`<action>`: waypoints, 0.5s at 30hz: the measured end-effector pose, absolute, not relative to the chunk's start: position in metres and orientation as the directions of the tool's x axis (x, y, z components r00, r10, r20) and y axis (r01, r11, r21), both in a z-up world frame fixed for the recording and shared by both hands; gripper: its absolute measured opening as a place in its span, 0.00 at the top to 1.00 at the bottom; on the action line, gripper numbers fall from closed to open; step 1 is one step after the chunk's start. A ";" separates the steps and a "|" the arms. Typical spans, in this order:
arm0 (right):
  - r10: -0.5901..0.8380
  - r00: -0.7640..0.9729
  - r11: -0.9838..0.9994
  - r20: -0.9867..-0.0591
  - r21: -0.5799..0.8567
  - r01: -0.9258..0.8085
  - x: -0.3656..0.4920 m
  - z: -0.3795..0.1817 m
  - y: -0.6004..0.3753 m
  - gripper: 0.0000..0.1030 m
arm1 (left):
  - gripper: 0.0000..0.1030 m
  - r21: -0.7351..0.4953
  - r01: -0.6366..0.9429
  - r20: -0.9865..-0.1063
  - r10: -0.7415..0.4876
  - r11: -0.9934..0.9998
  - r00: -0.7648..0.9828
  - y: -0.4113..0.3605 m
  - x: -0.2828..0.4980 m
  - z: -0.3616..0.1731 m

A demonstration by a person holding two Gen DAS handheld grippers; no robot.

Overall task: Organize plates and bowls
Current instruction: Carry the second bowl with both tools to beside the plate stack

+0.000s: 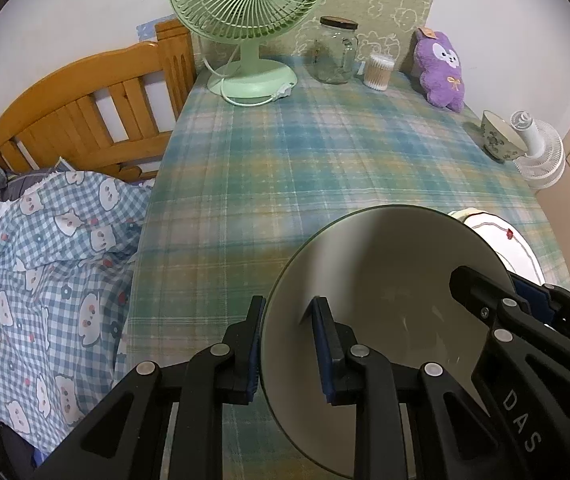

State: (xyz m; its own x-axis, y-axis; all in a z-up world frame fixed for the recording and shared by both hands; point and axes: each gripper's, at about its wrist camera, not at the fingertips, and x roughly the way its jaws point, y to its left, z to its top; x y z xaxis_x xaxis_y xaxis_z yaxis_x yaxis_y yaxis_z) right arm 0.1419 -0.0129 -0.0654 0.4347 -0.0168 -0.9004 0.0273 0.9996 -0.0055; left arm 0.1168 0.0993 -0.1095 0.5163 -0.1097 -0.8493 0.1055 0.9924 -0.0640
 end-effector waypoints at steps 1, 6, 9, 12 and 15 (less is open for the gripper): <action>-0.018 0.433 1.000 -0.901 -0.009 0.024 0.143 -0.067 -0.012 0.79 | 0.79 -0.065 0.104 -0.850 -0.110 0.992 0.515 0.100 0.118 -0.111; -0.021 0.417 1.000 -0.909 -0.014 0.020 0.149 -0.074 -0.010 0.79 | 0.79 -0.067 0.098 -0.859 -0.107 0.993 0.501 0.101 0.122 -0.118; -0.025 0.406 1.000 -0.914 -0.019 0.017 0.152 -0.080 -0.010 0.79 | 0.79 -0.070 0.096 -0.865 -0.108 0.993 0.490 0.101 0.125 -0.123; -0.035 0.404 0.999 -0.914 -0.032 0.014 0.154 -0.083 -0.010 0.79 | 0.79 -0.078 0.096 -0.871 -0.114 0.992 0.478 0.101 0.128 -0.128; -0.037 0.396 0.999 -0.917 -0.032 0.019 0.156 -0.087 -0.013 0.79 | 0.79 -0.078 0.099 -0.873 -0.116 0.992 0.475 0.098 0.130 -0.130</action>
State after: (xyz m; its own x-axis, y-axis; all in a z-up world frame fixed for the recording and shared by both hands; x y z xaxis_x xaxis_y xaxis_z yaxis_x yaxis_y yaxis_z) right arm 0.1564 -0.0133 -0.0866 0.3962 -0.0367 -0.9174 0.0190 0.9993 -0.0318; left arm 0.1299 0.0981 -0.1305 0.4745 -0.1161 -0.8725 0.0995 0.9920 -0.0779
